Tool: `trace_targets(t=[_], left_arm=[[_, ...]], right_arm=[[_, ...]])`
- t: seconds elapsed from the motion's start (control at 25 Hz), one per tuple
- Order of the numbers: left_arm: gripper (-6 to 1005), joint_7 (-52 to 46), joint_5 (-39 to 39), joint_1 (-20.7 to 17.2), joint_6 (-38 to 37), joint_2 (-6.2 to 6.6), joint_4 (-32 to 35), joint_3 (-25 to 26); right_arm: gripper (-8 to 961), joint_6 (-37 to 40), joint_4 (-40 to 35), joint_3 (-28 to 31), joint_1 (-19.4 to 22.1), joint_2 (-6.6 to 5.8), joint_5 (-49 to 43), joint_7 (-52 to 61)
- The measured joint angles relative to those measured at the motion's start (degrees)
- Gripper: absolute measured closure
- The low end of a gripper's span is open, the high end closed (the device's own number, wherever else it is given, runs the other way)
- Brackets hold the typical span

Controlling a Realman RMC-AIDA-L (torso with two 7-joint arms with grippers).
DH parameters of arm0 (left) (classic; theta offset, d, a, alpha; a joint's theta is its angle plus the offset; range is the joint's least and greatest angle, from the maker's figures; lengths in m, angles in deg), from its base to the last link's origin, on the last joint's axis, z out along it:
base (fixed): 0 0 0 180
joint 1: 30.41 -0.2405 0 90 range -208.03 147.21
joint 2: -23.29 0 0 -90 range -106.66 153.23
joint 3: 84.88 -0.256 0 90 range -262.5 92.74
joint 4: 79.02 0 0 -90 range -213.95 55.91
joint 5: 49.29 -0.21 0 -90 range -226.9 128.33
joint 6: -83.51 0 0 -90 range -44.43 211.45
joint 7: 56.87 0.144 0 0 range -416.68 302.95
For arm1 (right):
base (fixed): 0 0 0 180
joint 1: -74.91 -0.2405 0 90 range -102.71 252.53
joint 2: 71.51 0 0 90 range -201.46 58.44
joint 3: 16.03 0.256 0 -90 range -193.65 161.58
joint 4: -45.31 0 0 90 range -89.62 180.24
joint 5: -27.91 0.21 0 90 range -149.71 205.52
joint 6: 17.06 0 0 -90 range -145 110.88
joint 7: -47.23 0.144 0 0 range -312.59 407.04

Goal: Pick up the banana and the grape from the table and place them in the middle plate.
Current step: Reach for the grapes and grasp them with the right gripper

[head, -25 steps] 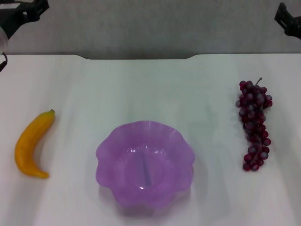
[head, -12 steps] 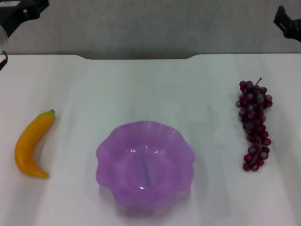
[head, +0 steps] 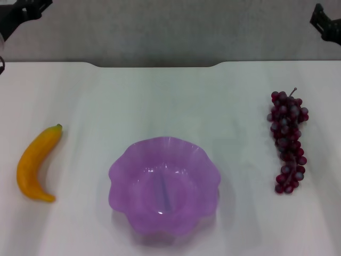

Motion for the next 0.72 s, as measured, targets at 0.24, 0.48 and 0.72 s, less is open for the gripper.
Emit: trace_targets(t=[0.24, 0.48, 0.72], left_arm=[[195, 0.01, 0.03, -0.14, -0.02, 0.03, -0.04, -0.01], [195, -0.20, 0.05, -0.23, -0.27, 0.00, -0.47, -0.19], [195, -0.49, 0.18, -0.26, 0.08, -0.03, -0.49, -0.22]], right_arm=[[70, 0.12, -0.22, 0.18, 0.25, 0.03, 0.00, 0.00], [71, 0.26, -0.24, 0.30, 0.42, 0.03, 0.22, 0.00], [71, 1.01, -0.27, 0.27, 0.58, 0.03, 0.21, 0.01]])
